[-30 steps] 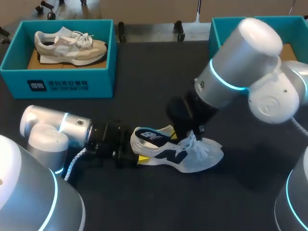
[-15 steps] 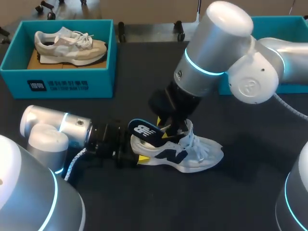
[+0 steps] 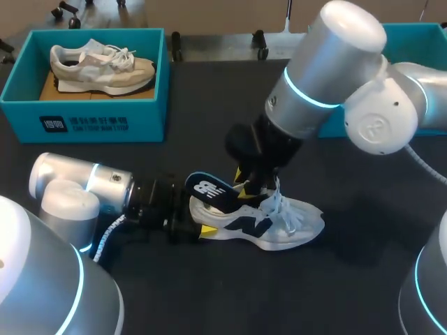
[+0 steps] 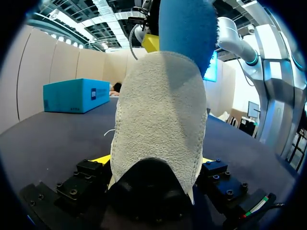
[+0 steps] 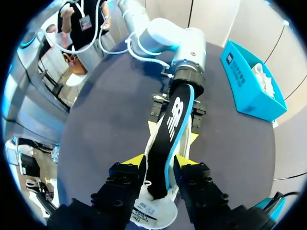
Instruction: Take the shoe out of the shoebox, open the shoe tongue, remove and reinsert the insole, then place the shoe into the shoebox
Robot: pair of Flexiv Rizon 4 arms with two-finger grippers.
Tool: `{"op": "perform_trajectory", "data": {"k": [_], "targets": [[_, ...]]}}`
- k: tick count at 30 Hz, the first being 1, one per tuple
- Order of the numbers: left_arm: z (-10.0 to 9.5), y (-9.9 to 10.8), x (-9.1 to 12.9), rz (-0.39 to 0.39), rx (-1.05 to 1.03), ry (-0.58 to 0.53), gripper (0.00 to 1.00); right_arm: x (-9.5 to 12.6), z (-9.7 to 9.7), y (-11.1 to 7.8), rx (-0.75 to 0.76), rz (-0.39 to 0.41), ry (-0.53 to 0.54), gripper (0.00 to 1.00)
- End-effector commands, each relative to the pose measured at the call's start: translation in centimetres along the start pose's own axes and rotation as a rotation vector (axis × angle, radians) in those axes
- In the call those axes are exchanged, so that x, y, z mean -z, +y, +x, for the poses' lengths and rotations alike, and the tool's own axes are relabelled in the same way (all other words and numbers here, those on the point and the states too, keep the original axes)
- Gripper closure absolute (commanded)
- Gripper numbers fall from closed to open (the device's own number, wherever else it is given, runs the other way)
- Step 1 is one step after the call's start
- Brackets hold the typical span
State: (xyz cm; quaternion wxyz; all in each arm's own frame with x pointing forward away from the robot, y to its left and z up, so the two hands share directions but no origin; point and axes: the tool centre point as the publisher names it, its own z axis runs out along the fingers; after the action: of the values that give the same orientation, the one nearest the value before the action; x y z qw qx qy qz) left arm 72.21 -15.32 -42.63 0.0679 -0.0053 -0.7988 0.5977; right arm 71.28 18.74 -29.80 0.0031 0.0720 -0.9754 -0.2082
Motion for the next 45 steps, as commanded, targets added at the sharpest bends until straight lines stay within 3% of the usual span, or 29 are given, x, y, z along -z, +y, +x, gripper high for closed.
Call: {"op": "perform_trajectory", "data": {"k": [1,9,12,16,23,24,25,26,28,37,39,40,45], "targets": [[-0.4,0.5,0.0,-0.002,0.000,0.000,1.00,-1.2,-0.1,0.3,-0.005,-0.016,0.002,0.69],[-0.4,0.5,0.0,-0.002,0.000,0.000,1.00,-1.8,-0.3,1.1,-0.034,-0.003,0.014,0.79],[-0.4,0.5,0.0,-0.002,0.000,0.000,1.00,-2.0,-0.3,1.2,-0.050,-0.003,0.016,1.00],[-0.4,0.5,0.0,-0.002,0.000,0.000,1.00,-2.0,-0.1,1.2,-0.061,-0.004,0.014,1.00],[-0.4,0.5,0.0,-0.002,0.000,0.000,1.00,0.6,0.9,0.8,-0.106,0.030,-0.050,1.00],[-0.4,0.5,0.0,-0.002,0.000,0.000,1.00,0.8,1.0,0.8,-0.109,0.031,-0.055,0.96],[-0.4,0.5,0.0,-0.002,0.000,0.000,1.00,0.9,1.0,0.8,-0.112,0.030,-0.058,0.76],[-0.4,0.5,0.0,-0.002,0.000,0.000,1.00,1.0,1.0,0.8,-0.117,0.028,-0.060,0.67],[-0.4,0.5,0.0,-0.002,0.000,0.000,1.00,1.0,0.9,0.8,-0.124,0.019,-0.066,0.55],[-0.4,0.5,0.0,-0.002,0.000,0.000,1.00,0.4,-0.4,1.2,-0.184,-0.027,-0.058,0.51],[-0.4,0.5,0.0,-0.002,0.000,0.000,1.00,0.1,-0.7,1.2,-0.199,-0.028,-0.055,0.24],[-0.4,0.5,0.0,-0.002,0.000,0.000,1.00,0.0,-0.8,1.2,-0.199,-0.032,-0.054,0.18],[-0.4,0.5,0.0,-0.002,0.000,0.000,1.00,-0.8,-1.2,1.2,-0.245,-0.033,-0.025,0.30]]}}
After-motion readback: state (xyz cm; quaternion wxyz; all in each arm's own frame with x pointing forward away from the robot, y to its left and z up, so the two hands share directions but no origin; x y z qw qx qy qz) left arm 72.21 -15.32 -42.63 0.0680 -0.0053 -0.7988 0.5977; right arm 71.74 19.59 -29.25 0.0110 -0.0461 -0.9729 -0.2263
